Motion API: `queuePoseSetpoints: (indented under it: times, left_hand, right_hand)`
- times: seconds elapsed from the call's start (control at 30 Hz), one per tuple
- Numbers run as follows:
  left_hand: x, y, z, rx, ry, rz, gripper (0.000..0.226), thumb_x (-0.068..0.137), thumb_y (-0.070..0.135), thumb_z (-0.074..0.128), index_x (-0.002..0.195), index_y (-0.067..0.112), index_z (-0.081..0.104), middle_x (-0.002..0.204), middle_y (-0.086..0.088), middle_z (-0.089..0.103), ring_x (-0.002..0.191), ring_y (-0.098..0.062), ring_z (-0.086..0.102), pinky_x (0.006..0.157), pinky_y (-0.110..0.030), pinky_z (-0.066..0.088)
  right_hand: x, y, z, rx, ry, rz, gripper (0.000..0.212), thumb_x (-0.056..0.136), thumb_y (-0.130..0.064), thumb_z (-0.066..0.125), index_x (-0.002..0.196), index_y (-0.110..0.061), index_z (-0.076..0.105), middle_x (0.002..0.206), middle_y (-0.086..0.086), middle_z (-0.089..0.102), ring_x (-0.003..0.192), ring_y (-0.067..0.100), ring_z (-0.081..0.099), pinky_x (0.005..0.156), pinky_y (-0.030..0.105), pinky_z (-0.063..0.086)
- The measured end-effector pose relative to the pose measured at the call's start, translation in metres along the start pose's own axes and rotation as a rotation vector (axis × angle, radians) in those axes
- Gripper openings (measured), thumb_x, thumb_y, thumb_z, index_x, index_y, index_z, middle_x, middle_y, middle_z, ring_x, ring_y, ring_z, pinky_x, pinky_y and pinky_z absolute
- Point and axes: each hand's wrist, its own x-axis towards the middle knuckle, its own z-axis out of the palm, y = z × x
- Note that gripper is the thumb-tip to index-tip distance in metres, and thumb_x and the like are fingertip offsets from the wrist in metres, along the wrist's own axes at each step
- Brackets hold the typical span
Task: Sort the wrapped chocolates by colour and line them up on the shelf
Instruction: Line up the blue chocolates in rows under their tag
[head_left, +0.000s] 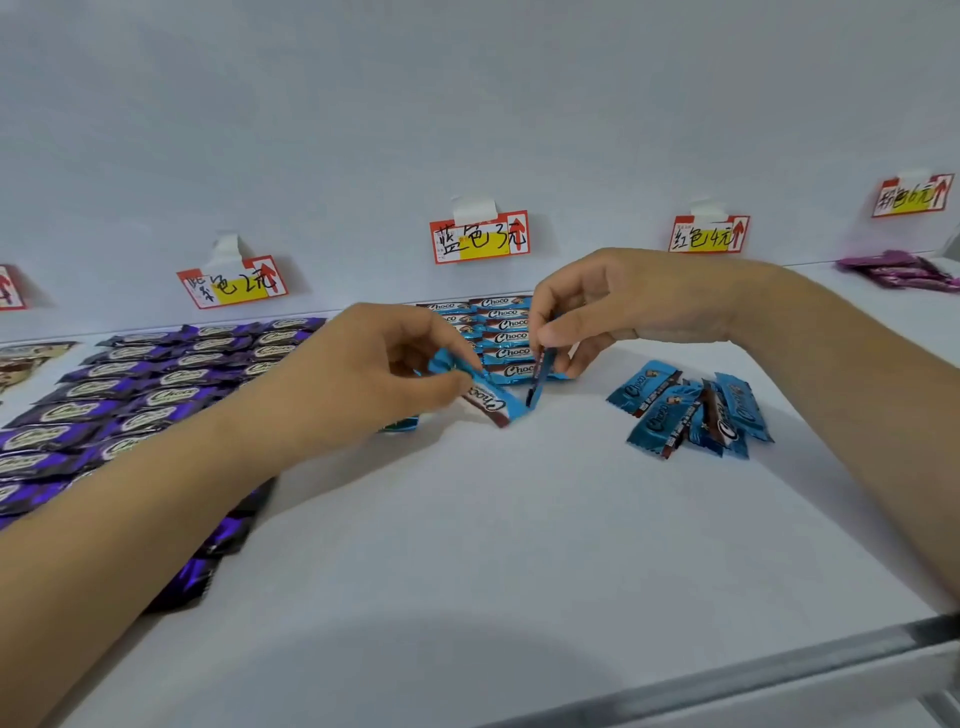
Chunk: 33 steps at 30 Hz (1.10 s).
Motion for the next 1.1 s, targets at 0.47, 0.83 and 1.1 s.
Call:
queuePoseSetpoints:
  times: [0.47,0.83,1.1]
  left_hand:
    - [0.003,0.004,0.004,-0.372,0.075,-0.177,0.02,0.07,0.04,0.066,0.08,0.029,0.079,0.097,0.001,0.077,0.103,-0.022,0.07,0.094,-0.039,0.054]
    - [0.005,-0.006,0.004,-0.1,-0.035,-0.114,0.018,0.094,0.012,0.062,0.107,0.024,0.066,0.071,0.005,0.069,0.059,-0.011,0.061,0.065,-0.025,0.053]
    - [0.004,-0.01,0.005,0.174,-0.06,0.059,0.013,0.091,0.022,0.066,0.094,0.034,0.07,0.093,0.026,0.069,0.083,0.004,0.062,0.072,-0.012,0.046]
  right_hand:
    - [-0.002,-0.006,0.005,-0.367,-0.004,0.034,0.017,0.084,-0.012,0.074,0.095,-0.025,0.069,0.105,-0.008,0.072,0.102,0.011,0.067,0.085,0.02,0.054]
    - [-0.005,-0.011,0.005,-0.37,0.076,-0.002,0.032,0.093,-0.005,0.059,0.113,-0.03,0.063,0.088,-0.005,0.062,0.059,0.013,0.05,0.061,0.019,0.045]
    - [-0.007,-0.014,0.008,-0.347,0.14,-0.005,0.022,0.095,-0.005,0.053,0.091,-0.019,0.069,0.074,-0.005,0.064,0.06,0.008,0.059,0.071,0.021,0.051]
